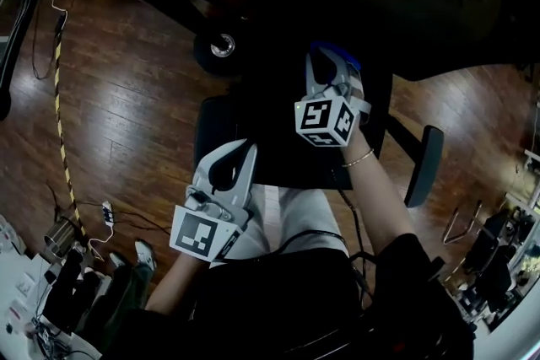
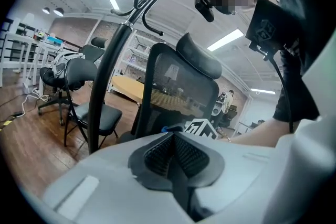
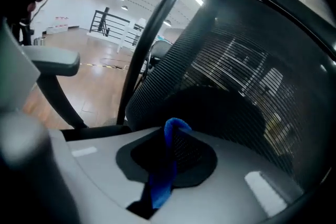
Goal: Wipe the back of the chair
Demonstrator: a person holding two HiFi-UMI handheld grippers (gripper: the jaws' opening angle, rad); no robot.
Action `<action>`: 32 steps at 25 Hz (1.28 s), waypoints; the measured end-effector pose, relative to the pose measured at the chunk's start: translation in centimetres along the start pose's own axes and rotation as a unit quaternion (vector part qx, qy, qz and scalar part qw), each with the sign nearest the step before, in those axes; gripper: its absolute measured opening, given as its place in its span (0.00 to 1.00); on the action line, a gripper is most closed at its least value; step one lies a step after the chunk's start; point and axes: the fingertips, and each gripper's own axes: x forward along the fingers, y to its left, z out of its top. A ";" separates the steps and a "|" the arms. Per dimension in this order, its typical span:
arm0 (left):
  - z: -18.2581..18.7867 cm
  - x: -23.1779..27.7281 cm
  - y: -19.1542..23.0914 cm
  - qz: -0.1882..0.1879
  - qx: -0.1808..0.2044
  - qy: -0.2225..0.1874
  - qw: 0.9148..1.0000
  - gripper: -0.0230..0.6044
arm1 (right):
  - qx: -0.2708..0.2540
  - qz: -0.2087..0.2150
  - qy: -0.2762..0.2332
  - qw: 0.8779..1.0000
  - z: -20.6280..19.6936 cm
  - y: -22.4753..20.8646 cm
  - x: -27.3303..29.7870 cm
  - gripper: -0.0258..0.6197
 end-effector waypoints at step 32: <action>-14.2 14.1 -5.0 -0.061 0.123 0.158 0.978 0.05 | 0.177 -0.113 0.069 0.975 -18.3 -12.1 -15.5 0.09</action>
